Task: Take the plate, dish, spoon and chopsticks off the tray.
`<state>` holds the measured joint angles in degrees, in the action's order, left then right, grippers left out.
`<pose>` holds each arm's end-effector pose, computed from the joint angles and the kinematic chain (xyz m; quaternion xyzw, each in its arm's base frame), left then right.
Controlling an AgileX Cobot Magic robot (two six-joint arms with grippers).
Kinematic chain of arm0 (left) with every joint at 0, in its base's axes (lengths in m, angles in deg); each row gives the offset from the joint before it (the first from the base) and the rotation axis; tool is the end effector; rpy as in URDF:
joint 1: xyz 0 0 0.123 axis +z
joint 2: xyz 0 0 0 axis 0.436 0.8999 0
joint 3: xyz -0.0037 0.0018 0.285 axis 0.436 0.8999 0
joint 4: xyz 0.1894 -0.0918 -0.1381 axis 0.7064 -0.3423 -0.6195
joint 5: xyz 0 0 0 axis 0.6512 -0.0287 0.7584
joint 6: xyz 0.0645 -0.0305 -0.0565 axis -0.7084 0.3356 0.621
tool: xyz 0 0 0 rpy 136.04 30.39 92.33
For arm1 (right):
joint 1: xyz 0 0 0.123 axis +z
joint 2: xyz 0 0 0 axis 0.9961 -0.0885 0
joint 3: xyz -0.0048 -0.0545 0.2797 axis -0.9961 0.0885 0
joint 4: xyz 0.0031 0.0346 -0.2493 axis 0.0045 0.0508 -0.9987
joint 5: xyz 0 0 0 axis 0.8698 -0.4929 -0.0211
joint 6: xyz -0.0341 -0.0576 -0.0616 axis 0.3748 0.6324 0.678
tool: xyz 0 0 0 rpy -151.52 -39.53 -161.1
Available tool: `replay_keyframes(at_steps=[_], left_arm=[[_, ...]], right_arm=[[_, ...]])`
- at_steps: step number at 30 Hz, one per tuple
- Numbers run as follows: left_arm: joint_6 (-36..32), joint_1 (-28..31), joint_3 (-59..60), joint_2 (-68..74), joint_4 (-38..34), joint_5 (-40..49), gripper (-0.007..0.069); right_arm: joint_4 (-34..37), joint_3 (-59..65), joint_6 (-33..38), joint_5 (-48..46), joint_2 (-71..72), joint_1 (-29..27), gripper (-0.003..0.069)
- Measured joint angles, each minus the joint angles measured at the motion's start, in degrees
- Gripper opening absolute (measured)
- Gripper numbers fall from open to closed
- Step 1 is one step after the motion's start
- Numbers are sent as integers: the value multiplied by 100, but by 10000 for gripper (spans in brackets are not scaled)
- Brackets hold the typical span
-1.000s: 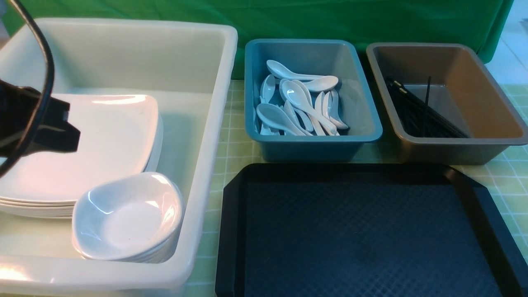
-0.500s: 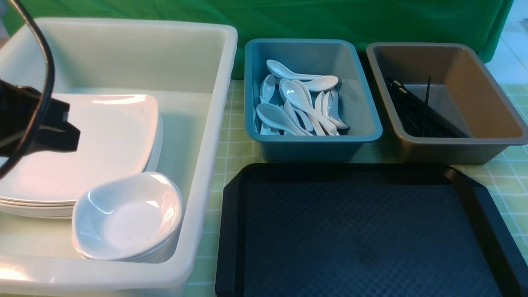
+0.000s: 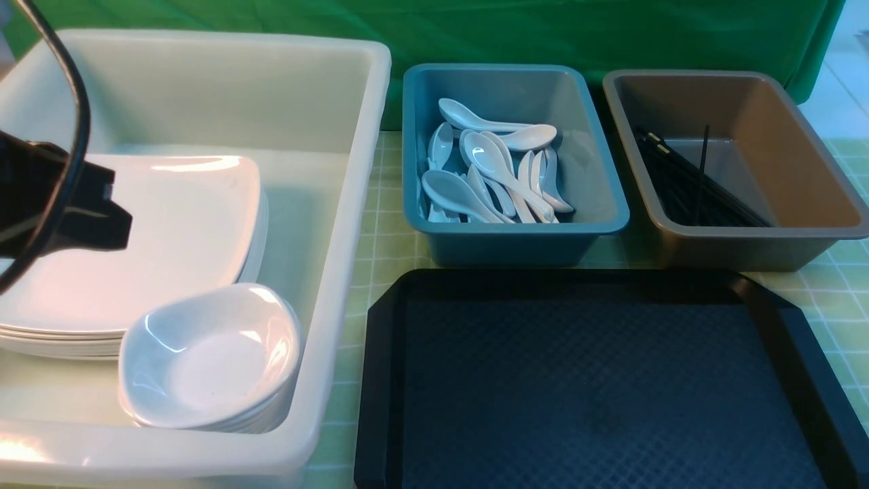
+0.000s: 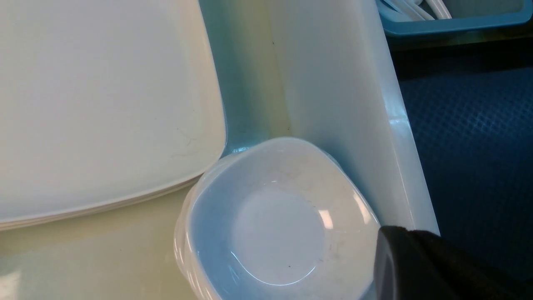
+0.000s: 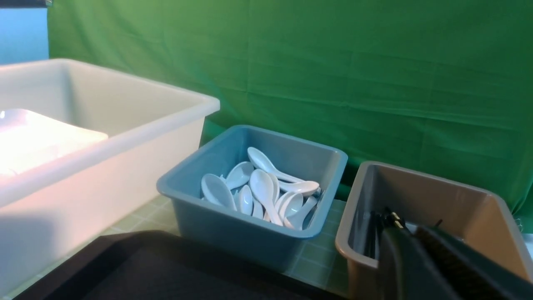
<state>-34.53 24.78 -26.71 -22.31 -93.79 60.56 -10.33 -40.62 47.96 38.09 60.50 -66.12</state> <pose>0.1872 -0.0291 0.3876 0.0555 0.9265 -0.1373 0.3459 0.0537 0.0231 0.2992 -0.1452 0.6760 0.1201 0.7124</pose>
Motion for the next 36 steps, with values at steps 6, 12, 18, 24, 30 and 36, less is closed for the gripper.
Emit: replay_keyframes(at_steps=[6,12,18,24,30,36], left_arm=[[0,0,0,0,0,0,-1],[0,0,0,0,5,-6,-1],[-8,0,-2,0,5,89,-1],[-10,0,-2,0,5,124,-1],[-10,0,-2,-61,37,329,-1],[-10,0,-2,-577,43,424,-1]], right_arm=[[0,320,-6,32,220,-13,57],[-179,1117,-6,-6,960,-635,70],[-859,1702,-6,-118,1044,-1335,79],[-1123,1949,-6,-230,1050,-1566,87],[-1165,2005,-14,-217,1050,-1597,103],[-1165,2005,-14,-210,1050,-1597,113]])
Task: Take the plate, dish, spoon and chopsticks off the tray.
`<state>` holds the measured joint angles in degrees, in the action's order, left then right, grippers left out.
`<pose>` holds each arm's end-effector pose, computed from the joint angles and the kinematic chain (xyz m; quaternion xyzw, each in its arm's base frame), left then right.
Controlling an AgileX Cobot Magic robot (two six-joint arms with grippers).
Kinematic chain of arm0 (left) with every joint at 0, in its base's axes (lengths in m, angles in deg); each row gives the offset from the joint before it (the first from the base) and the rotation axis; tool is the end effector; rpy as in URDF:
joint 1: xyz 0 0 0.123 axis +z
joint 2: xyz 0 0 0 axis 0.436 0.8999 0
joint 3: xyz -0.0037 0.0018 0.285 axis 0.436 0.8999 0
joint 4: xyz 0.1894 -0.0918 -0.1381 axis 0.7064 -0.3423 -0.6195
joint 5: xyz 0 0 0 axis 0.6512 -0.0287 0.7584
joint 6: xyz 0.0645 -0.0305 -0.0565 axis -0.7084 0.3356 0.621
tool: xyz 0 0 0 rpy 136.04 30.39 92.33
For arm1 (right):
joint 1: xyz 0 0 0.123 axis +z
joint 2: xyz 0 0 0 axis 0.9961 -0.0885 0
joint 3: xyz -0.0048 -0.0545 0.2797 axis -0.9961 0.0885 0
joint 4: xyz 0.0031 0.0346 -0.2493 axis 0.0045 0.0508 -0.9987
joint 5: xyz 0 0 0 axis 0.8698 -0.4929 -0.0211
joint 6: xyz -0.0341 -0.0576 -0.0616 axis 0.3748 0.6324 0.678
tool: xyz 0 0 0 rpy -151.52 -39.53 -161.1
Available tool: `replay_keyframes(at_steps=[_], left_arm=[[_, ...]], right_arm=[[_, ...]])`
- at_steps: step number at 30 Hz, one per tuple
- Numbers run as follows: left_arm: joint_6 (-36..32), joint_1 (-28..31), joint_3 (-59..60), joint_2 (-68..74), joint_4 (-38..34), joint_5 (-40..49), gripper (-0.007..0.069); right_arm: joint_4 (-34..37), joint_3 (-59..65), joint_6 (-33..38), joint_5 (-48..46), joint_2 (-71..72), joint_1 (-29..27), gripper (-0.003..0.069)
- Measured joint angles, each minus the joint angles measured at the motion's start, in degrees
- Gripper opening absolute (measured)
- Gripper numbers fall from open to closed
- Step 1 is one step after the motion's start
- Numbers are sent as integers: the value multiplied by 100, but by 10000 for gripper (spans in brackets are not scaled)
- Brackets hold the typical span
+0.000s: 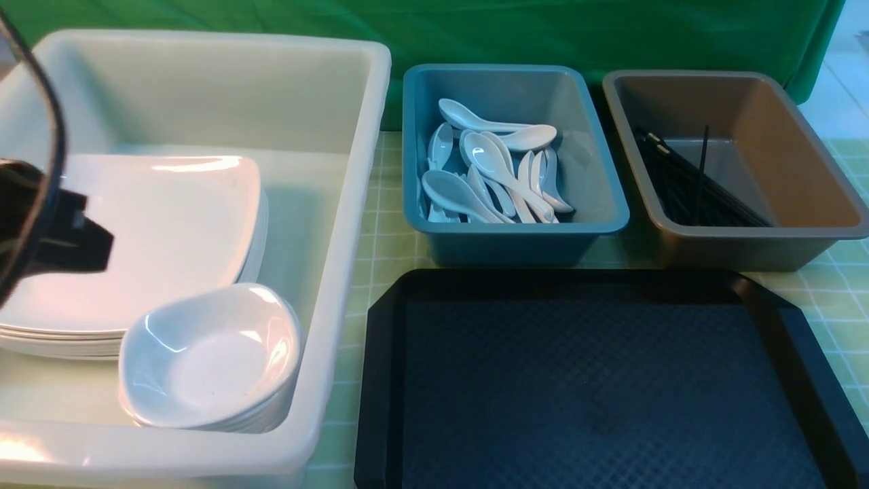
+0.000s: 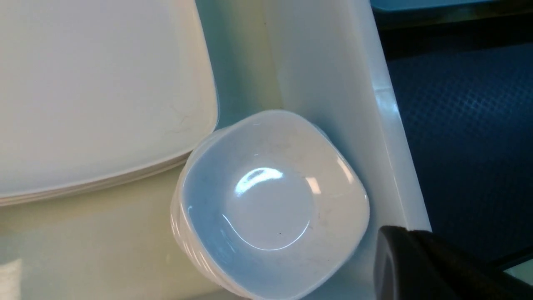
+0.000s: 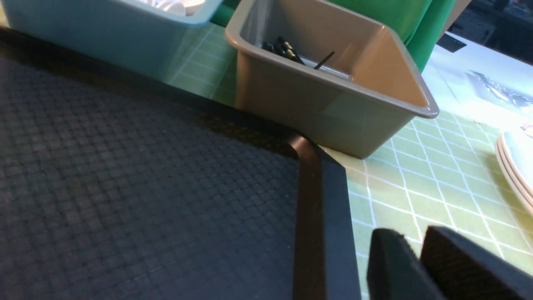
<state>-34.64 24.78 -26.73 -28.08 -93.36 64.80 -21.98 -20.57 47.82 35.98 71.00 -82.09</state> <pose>0.1547 -0.0289 0.4006 0.0704 0.9211 -0.1340 0.3586 0.0556 0.0036 0.1888 -0.1132 0.7547 -0.0573 0.6437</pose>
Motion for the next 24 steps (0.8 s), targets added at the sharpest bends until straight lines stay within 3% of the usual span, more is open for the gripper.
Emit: replay_keyframes(at_steps=[7,14,18,24], left_arm=[[-104,0,843,-1511,-393,-329,-1],[-292,0,2396,-2906,-837,-2639,-1],[-303,0,3218,-3405,-710,-4080,-1],[-312,0,3737,-3461,-48,-4462,-1]], right_arm=[[0,0,0,0,0,0,126],[0,0,0,25,0,0,141],[0,0,0,36,0,0,154],[0,0,0,36,0,0,171]])
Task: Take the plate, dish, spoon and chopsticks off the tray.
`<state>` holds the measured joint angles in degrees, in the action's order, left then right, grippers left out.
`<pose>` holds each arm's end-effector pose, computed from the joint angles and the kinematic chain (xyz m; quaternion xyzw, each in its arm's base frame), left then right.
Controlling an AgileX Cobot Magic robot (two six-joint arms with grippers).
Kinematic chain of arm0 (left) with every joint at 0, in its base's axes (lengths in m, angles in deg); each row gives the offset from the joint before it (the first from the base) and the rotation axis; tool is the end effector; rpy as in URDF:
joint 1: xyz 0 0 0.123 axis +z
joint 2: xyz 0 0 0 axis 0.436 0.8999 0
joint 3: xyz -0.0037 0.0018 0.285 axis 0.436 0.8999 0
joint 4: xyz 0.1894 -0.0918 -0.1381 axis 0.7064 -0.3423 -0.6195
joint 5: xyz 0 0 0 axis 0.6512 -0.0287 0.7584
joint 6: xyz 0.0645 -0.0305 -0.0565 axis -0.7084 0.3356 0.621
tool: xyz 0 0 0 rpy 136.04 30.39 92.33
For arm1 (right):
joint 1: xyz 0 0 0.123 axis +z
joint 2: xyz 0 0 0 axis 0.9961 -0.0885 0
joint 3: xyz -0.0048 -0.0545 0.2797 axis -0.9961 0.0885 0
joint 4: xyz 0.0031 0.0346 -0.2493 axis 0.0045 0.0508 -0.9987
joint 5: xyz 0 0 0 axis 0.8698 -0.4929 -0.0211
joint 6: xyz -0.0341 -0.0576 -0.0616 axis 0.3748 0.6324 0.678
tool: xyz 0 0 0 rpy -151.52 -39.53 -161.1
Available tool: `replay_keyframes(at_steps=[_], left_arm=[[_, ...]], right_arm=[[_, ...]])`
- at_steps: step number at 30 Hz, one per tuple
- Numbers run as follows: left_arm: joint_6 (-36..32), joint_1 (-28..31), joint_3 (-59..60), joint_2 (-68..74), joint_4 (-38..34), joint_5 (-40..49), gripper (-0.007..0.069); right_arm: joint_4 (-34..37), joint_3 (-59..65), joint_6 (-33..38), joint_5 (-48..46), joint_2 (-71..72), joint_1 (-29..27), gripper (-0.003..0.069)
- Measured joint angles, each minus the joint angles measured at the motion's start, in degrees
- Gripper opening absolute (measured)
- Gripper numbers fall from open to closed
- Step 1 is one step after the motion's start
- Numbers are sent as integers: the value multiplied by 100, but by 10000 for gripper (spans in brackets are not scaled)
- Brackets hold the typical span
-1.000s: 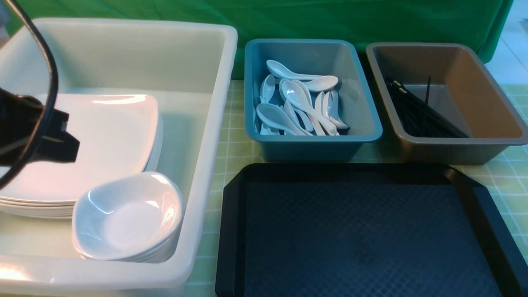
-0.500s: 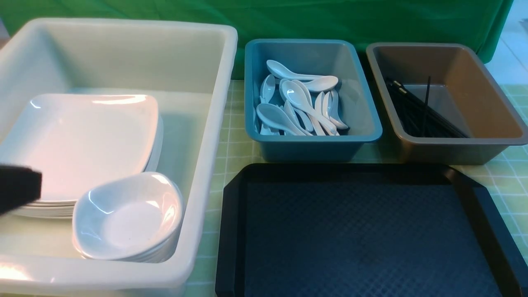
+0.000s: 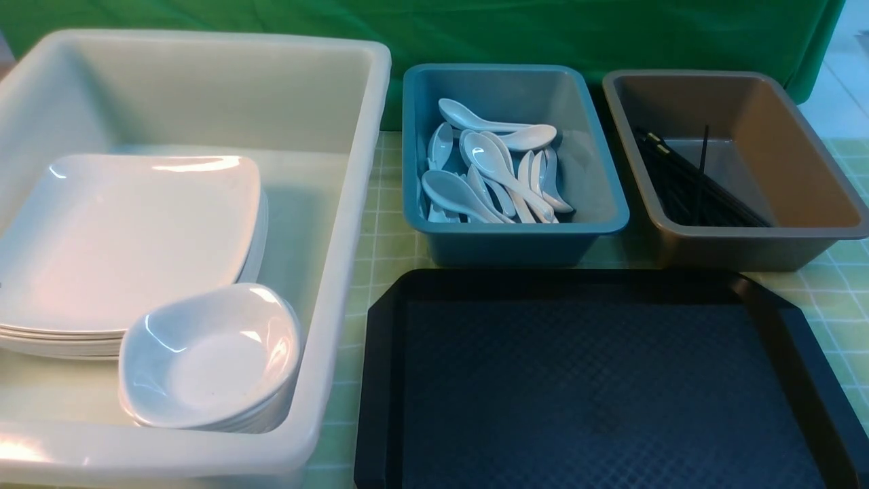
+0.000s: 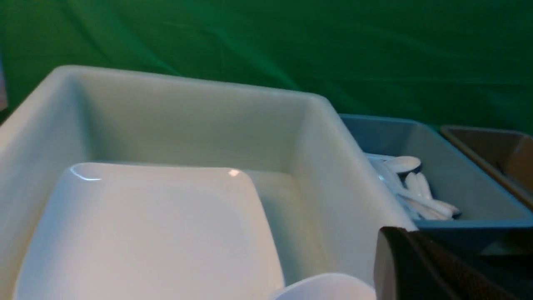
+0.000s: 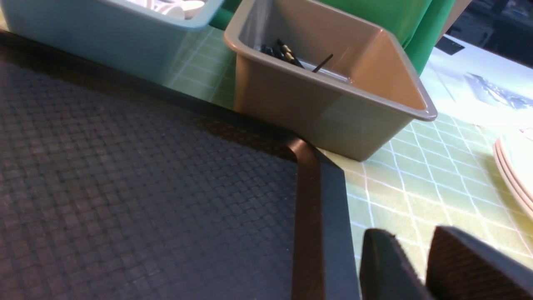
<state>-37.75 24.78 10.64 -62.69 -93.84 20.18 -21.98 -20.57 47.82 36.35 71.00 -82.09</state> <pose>0.0730 -0.0117 0.3219 0.0096 0.7417 -0.0802 0.6658 0.0557 0.0036 0.1894 -0.1128 0.7526 -0.0576 0.6462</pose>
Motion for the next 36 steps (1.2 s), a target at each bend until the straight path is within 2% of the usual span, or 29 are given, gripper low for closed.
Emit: replay_keyframes(at_steps=[7,12,19,21,26,33,36], left_arm=[[0,0,314,0,1561,-35,-1],[5,0,333,-60,1583,-29,-1],[30,0,379,-337,1262,-84,-1],[88,0,632,-509,1189,-424,-1],[485,0,1383,-1037,1228,-1100,-1],[1331,0,2458,-1782,1548,-1176,-1],[1409,0,2721,-1851,1559,-1187,-1]], right_arm=[[0,0,6,0,0,0,188],[0,0,6,0,0,0,200],[0,0,6,0,0,0,213],[0,0,6,0,0,0,218],[0,0,6,0,0,0,230],[0,0,6,4,0,0,238],[0,0,6,4,0,0,239]])
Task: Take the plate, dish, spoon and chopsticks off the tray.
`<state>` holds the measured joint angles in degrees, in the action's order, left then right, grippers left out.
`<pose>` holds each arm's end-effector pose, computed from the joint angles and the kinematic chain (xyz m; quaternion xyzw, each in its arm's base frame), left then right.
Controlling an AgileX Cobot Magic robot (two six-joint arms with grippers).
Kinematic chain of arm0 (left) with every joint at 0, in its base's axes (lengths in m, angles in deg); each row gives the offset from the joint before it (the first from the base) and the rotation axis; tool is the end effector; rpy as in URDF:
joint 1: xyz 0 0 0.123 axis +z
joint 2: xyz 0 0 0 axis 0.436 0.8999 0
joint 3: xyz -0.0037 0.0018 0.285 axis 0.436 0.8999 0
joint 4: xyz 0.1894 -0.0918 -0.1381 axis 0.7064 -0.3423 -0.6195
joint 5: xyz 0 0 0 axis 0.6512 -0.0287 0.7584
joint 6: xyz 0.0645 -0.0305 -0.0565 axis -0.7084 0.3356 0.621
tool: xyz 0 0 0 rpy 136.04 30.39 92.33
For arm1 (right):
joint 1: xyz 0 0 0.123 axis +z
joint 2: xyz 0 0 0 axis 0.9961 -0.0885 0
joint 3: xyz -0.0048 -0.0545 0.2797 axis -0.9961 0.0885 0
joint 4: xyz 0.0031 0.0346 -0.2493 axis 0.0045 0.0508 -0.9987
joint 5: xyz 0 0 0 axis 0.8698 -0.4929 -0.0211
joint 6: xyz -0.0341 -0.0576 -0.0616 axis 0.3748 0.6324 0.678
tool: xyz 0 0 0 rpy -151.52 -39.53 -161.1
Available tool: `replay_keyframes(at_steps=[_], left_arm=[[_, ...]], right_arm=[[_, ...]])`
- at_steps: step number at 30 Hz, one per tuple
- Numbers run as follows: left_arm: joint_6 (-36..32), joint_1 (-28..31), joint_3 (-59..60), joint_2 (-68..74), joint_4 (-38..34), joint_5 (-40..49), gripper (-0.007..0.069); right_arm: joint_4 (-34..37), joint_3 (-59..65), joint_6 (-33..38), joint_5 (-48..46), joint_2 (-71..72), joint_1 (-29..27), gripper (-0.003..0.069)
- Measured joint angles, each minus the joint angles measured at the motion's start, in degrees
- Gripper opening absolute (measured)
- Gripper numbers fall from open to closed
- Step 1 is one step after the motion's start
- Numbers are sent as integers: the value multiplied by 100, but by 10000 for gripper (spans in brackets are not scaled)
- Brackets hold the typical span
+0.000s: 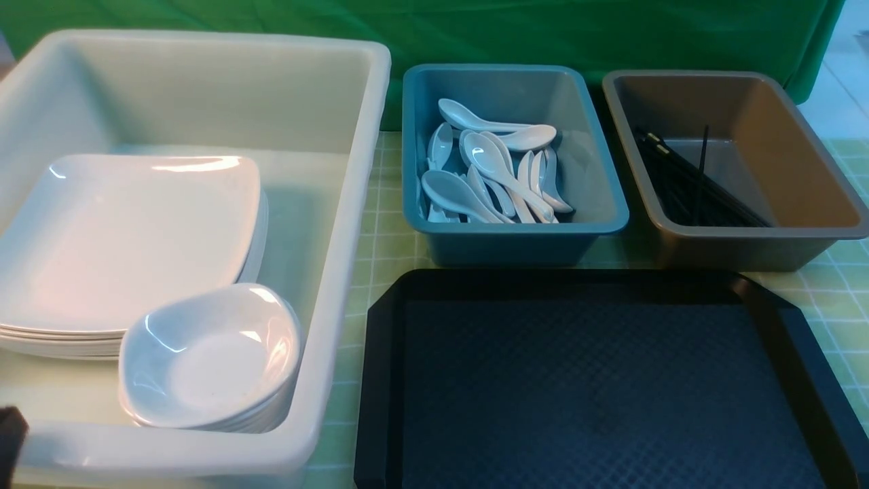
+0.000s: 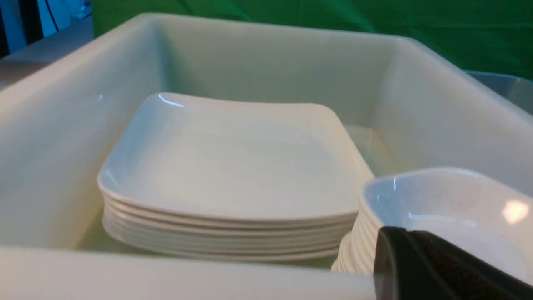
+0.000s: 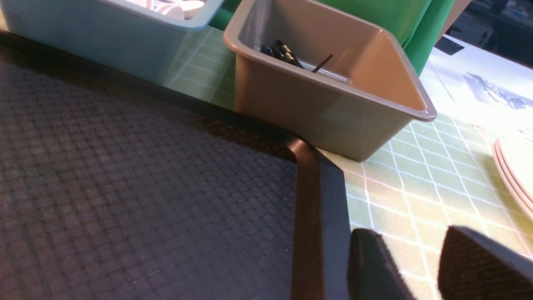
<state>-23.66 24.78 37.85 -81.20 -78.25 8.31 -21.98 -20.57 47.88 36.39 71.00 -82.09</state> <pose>0.0564 -0.0018 0.2008 -0.0224 0.7288 -0.0397 0.6832 0.0557 0.0036 0.1895 -0.1131 0.7523 -0.0580 0.6464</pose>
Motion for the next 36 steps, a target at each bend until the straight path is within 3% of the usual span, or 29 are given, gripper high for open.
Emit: replay_keyframes(at_steps=[10,36], left_arm=[[68,-343,21,-51,107,26,0],[97,-175,21,-51,58,37,0]], right_arm=[[0,0,-6,0,0,0,239],[0,0,-8,-2,0,0,241]])
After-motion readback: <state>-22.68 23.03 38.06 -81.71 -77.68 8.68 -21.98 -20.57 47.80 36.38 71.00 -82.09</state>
